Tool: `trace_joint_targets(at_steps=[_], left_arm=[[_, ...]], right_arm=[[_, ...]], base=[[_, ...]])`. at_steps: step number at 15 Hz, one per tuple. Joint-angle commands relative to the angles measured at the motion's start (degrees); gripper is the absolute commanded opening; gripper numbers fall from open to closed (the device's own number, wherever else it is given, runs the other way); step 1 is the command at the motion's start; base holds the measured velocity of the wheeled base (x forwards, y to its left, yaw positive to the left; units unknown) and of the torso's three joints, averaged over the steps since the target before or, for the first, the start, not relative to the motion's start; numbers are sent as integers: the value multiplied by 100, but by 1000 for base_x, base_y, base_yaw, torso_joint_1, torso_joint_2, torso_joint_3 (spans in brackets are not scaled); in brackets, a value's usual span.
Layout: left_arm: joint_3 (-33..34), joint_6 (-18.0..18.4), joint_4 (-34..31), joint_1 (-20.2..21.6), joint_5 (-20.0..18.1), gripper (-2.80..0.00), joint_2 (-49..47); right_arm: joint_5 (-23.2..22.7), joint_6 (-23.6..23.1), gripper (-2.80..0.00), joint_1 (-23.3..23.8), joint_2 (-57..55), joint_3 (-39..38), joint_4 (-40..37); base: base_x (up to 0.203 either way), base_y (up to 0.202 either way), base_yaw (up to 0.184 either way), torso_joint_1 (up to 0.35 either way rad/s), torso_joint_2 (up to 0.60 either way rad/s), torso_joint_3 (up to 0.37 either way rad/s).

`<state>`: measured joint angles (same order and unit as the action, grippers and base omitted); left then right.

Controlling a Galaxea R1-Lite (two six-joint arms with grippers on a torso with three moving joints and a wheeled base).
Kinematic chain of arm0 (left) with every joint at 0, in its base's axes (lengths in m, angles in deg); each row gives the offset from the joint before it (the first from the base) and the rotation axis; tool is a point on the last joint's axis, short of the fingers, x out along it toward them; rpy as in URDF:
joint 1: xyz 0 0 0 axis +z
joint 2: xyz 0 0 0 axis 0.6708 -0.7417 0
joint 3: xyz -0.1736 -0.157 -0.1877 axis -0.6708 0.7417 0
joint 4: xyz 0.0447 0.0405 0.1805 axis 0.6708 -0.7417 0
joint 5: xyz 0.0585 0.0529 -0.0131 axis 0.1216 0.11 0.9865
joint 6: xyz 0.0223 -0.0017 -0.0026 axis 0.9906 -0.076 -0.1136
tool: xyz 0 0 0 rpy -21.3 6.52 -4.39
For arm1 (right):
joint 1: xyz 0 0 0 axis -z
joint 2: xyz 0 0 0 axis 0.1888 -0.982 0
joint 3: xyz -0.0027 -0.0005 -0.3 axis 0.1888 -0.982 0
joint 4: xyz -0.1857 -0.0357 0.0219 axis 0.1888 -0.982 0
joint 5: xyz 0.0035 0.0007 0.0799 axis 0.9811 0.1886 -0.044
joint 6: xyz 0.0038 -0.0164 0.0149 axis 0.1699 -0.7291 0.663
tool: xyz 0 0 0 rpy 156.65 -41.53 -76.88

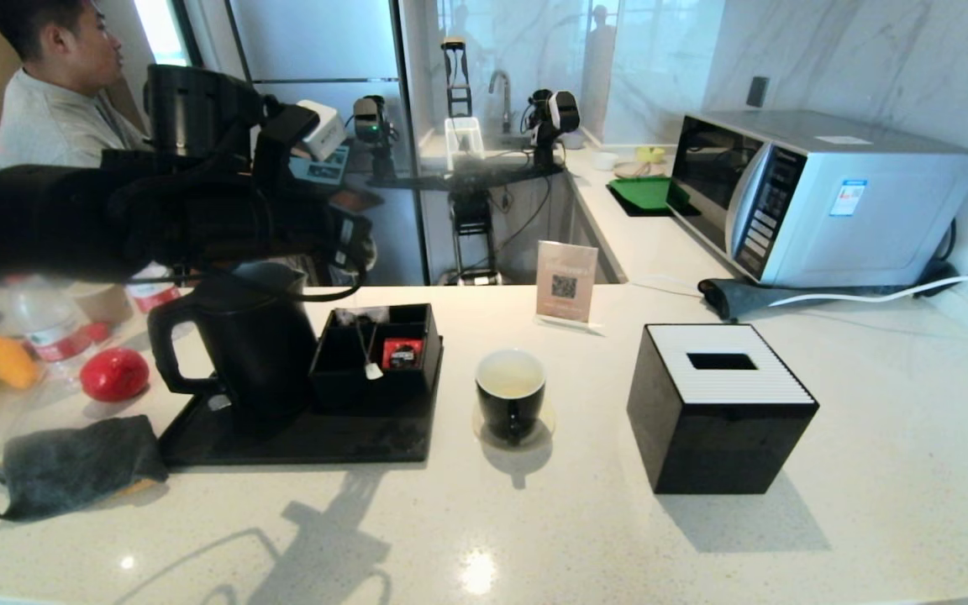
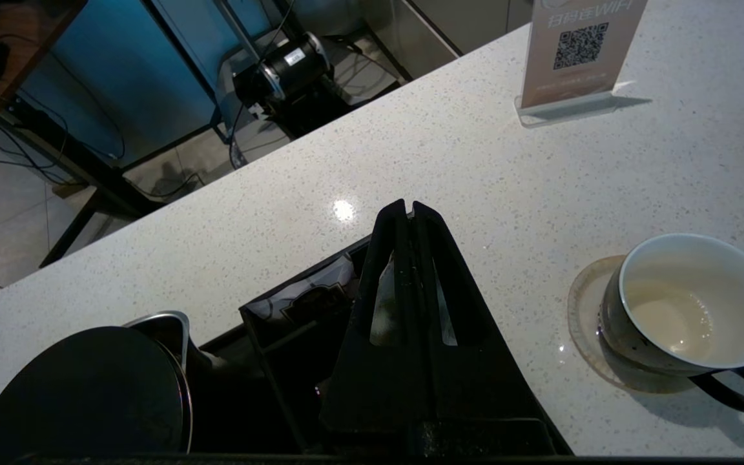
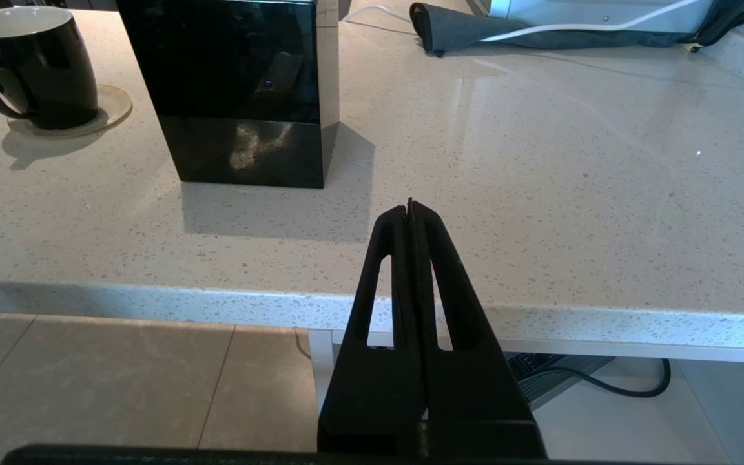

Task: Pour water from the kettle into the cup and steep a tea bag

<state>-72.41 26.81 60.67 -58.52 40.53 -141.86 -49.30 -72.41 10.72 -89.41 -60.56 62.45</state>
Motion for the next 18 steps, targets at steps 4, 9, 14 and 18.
trace_joint_targets(at_steps=[4, 9, 14, 18], left_arm=[[1, 6, 7, -30, -3, -280, 52], [10, 6, -1, -83, 6, -280, 119], [104, 8, -2, -109, 6, -280, 229], [124, 14, -1, -145, 5, -280, 278]], right_arm=[[-39, -388, -280, -2, -7, 25, -80], [-310, -386, -280, -2, -341, 587, -181], [-604, -385, -280, -413, -2126, 1216, 553], [-794, -393, -280, -946, -4386, 1516, 2229]], base=[[0, 0, 0, 0, 0, 0], [0, 0, 0, 0, 0, 0], [0, 0, 0, 0, 0, 0], [0, 0, 0, 0, 0, 0]])
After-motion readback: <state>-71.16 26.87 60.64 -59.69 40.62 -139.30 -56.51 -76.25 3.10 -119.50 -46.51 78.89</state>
